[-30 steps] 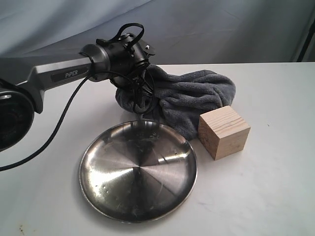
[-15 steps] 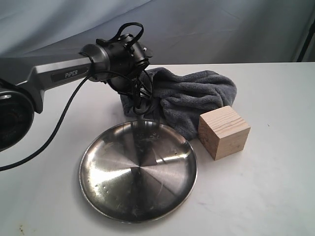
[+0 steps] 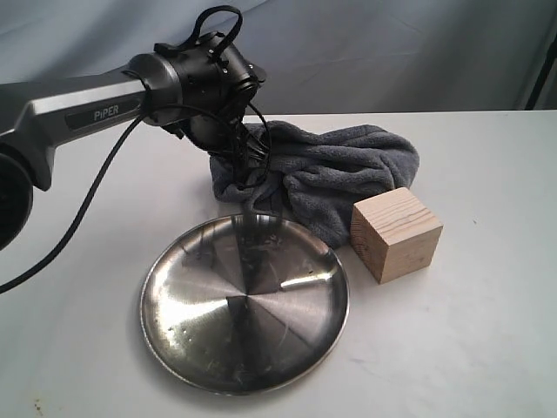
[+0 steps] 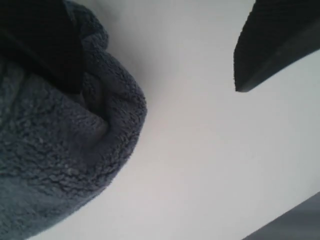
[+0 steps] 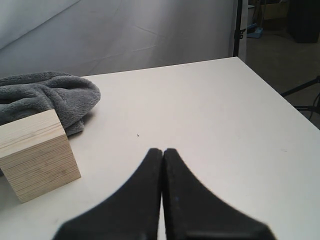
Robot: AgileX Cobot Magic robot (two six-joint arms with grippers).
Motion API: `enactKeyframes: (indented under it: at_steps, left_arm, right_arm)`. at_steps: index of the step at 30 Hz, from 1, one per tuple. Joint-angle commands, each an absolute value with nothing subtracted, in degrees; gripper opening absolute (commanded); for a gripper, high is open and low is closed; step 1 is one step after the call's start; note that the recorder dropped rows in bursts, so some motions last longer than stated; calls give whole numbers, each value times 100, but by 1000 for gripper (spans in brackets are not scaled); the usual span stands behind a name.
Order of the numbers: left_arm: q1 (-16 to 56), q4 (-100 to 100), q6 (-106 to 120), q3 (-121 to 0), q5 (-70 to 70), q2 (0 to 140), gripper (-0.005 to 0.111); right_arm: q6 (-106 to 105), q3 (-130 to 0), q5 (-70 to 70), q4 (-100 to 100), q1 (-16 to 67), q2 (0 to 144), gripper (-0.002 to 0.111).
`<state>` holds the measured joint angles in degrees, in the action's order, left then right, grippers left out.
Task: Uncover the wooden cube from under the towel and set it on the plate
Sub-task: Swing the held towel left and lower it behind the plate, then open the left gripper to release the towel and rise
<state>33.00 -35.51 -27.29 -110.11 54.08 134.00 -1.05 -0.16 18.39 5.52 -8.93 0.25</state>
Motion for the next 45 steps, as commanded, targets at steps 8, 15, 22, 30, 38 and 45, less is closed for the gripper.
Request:
enactKeyframes:
  at_steps: [8, 15, 22, 30, 38, 45]
  left_arm:
    - [3474, -3317, -2192, -11028, 6398, 13129, 78]
    - [4085, -2967, -1578, -11028, 5810, 12597, 78]
    - [4193, -475, -1635, -11028, 3452, 12843, 78]
    - [4193, -115, -1624, -11028, 2842, 13357, 78]
    - [4193, -146, -1599, -11028, 2758, 13789, 78]
    - [4193, -615, -1624, -11028, 2739, 13927, 58]
  right_arm:
    - [-112, 0, 1827, 567, -914, 0, 0]
    - [-112, 0, 1827, 567, -914, 0, 0]
    - [-112, 0, 1827, 567, -914, 0, 0]
    - [-112, 0, 1827, 567, -914, 0, 0]
    - [-112, 0, 1827, 567, -914, 0, 0]
    - [-112, 0, 1827, 567, -914, 0, 0]
